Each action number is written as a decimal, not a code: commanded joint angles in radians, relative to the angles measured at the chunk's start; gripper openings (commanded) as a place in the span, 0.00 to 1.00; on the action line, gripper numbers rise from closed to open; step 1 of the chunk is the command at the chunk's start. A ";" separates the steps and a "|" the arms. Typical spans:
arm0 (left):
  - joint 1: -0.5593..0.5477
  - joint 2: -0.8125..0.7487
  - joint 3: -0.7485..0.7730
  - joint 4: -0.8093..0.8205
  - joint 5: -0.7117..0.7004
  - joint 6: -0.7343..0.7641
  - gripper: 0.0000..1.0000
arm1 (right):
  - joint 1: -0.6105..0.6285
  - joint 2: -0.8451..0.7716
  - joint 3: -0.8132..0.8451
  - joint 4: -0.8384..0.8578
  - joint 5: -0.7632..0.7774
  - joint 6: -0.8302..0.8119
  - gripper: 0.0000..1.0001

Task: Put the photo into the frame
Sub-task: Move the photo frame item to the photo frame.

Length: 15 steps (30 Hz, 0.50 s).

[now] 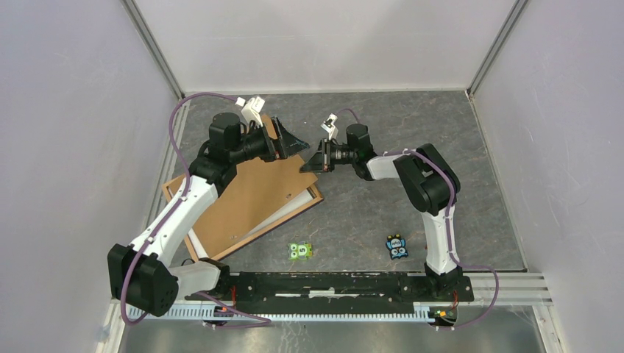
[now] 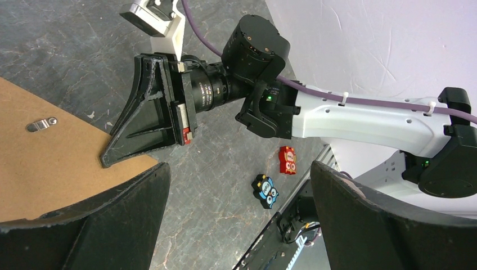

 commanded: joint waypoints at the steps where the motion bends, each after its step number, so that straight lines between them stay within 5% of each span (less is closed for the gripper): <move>1: 0.005 -0.016 -0.001 0.042 0.022 -0.039 1.00 | 0.021 -0.013 0.010 0.066 0.021 -0.050 0.00; 15: 0.008 -0.018 -0.006 0.052 0.025 -0.045 1.00 | 0.049 -0.065 -0.074 0.036 0.117 0.001 0.00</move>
